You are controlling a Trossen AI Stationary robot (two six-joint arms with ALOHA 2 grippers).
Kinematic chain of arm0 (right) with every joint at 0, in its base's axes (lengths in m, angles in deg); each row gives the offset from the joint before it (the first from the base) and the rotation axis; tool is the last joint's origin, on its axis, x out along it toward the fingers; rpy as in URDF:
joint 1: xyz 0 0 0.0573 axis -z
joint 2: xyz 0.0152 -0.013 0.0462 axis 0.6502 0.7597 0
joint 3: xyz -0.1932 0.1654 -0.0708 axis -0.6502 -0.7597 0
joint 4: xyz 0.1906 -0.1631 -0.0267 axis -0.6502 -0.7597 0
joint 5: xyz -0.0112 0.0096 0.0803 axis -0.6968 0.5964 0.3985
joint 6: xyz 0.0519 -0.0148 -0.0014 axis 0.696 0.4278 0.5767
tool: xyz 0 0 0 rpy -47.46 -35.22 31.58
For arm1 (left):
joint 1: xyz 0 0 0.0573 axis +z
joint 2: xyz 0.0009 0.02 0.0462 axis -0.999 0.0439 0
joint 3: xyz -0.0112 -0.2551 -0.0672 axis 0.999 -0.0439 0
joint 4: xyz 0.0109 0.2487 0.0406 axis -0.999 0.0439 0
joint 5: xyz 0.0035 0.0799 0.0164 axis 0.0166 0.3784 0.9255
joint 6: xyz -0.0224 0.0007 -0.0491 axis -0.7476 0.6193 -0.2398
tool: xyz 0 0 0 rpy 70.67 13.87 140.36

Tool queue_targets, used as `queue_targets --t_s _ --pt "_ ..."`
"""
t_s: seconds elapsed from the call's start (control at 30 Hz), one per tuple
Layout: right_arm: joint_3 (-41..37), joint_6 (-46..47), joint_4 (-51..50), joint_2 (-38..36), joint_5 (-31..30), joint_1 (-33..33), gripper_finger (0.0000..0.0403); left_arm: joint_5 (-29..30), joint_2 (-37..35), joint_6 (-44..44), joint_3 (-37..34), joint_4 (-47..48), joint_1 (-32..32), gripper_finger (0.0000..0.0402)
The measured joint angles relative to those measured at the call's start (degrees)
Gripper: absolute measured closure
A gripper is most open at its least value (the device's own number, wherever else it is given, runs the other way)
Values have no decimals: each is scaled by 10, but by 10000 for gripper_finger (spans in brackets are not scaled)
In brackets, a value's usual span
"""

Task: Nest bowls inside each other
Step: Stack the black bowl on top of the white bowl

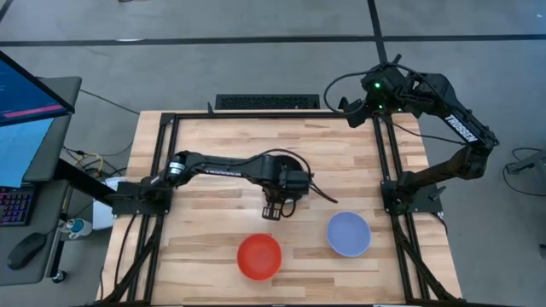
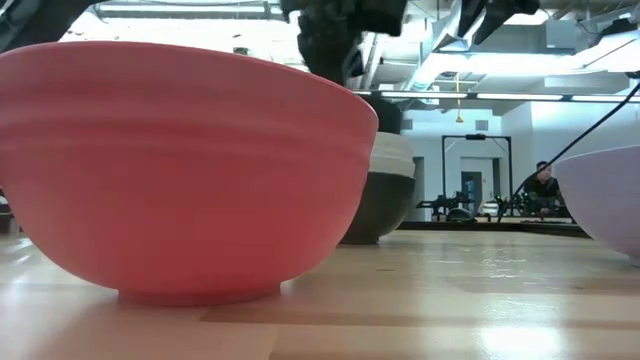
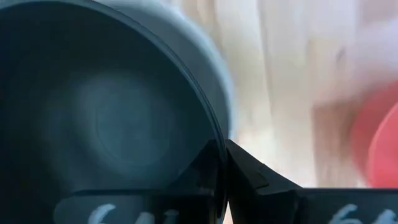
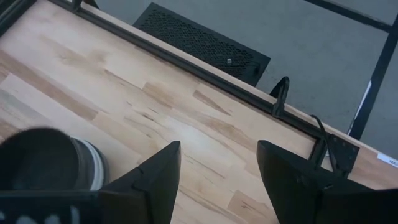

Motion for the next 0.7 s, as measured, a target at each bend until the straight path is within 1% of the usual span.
queue_targets --t_s 0.07,0.23,0.3,0.47,0.7 --pt "0 0 0 0 -4 0 168 -18 -1 -6 -3 -30 0 401" --pt "0 0 0 0 -11 0 168 -29 -1 -14 -4 -76 0 401" --pt "0 0 0 0 -11 0 168 -30 -1 -18 -4 -75 0 401" --pt "0 0 0 0 -11 0 168 -11 -1 -17 -8 -71 0 401" --pt "0 0 -9 0 -11 0 168 -9 -2 -38 -13 -62 0 395"
